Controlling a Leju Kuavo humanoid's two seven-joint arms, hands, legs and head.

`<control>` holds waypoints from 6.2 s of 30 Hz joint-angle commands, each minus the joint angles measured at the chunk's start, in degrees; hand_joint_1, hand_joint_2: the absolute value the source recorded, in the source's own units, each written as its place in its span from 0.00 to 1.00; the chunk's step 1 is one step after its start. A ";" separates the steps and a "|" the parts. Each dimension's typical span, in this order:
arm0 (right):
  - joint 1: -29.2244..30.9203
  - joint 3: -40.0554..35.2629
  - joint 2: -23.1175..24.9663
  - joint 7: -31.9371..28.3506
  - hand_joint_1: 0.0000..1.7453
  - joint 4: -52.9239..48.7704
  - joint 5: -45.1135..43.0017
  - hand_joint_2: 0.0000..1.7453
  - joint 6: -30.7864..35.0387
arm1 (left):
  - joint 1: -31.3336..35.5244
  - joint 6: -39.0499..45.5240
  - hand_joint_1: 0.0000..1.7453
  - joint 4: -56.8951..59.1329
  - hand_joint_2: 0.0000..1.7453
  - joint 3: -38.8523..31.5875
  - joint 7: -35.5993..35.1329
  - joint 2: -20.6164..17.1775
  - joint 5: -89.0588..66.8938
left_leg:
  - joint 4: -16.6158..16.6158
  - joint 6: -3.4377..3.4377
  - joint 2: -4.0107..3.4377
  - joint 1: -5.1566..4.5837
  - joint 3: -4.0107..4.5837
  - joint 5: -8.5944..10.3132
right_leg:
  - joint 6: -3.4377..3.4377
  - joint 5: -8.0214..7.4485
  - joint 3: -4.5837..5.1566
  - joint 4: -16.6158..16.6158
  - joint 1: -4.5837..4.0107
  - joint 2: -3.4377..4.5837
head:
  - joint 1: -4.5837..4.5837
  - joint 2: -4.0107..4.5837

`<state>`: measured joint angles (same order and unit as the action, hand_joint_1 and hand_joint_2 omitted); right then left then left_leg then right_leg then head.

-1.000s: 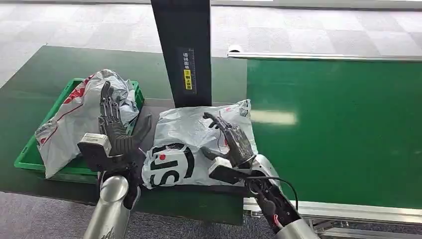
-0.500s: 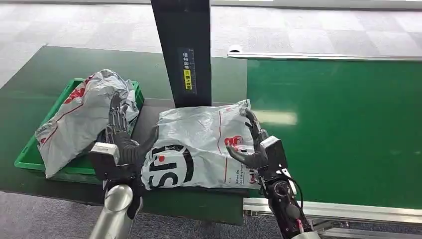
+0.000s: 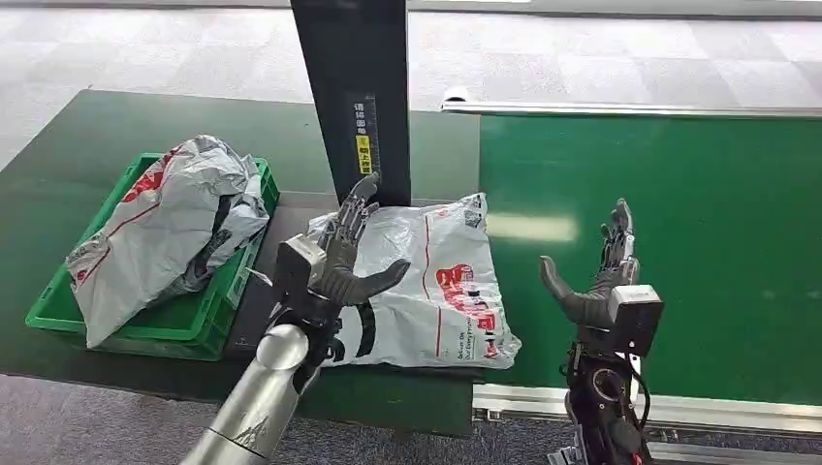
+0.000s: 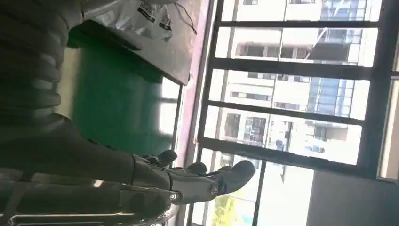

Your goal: Moved the parcel from conveyor to table for the left to box.

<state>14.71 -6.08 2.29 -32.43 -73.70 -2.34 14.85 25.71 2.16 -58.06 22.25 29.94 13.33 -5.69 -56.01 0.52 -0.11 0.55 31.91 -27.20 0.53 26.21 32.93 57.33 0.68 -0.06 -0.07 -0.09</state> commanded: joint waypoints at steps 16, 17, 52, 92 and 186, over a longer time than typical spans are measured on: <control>2.84 0.16 3.89 2.53 0.00 2.57 3.92 1.00 0.51 | 9.24 7.12 0.00 25.56 1.00 10.17 -24.15 -2.97 -42.52 | 0.14 -0.03 -0.05 0.03 -0.15 0.03 | -0.06 -0.04 -0.16 -0.15 -0.05 0.08 | 0.00 0.00; 2.47 0.20 3.95 2.44 0.00 2.49 4.07 1.00 0.43 | 8.88 7.15 0.00 25.49 1.00 9.71 -24.03 -2.94 -43.13 | 0.12 -0.03 -0.03 0.04 -0.15 0.01 | -0.06 -0.03 -0.17 -0.14 -0.06 0.07 | 0.02 0.00; 1.55 0.31 3.84 3.41 0.00 1.80 5.01 1.00 -2.81 | -1.92 20.92 1.00 2.33 1.00 -2.75 -11.04 -3.36 -40.18 | 0.02 -0.04 -0.05 0.01 -0.05 0.02 | -0.03 -0.03 -0.07 -0.02 -0.02 0.07 | -0.02 0.00; 0.13 -0.85 1.14 2.26 0.00 1.50 1.70 1.00 -0.06 | 19.80 30.45 1.00 15.84 1.00 -23.24 -43.80 -17.21 -84.31 | 0.02 0.00 -0.07 0.03 -0.07 0.16 | -0.12 -0.09 -0.04 0.03 -0.07 0.05 | 0.00 0.00; 2.22 -2.51 -1.61 0.22 0.00 6.22 -0.58 1.00 0.19 | 16.02 37.84 0.00 5.04 1.00 -28.05 -26.72 -13.81 -63.23 | 0.02 0.04 0.05 0.05 0.02 0.24 | -0.15 -0.14 -0.03 0.00 -0.09 -0.09 | -0.02 0.00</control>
<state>15.60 -7.43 1.51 -32.17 -69.99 -2.54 14.88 41.70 40.06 -51.34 -3.67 3.23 -1.68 -68.96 -55.98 0.57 -0.07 0.57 31.90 -26.97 0.39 26.09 32.90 57.37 0.63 -0.15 -0.09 -0.09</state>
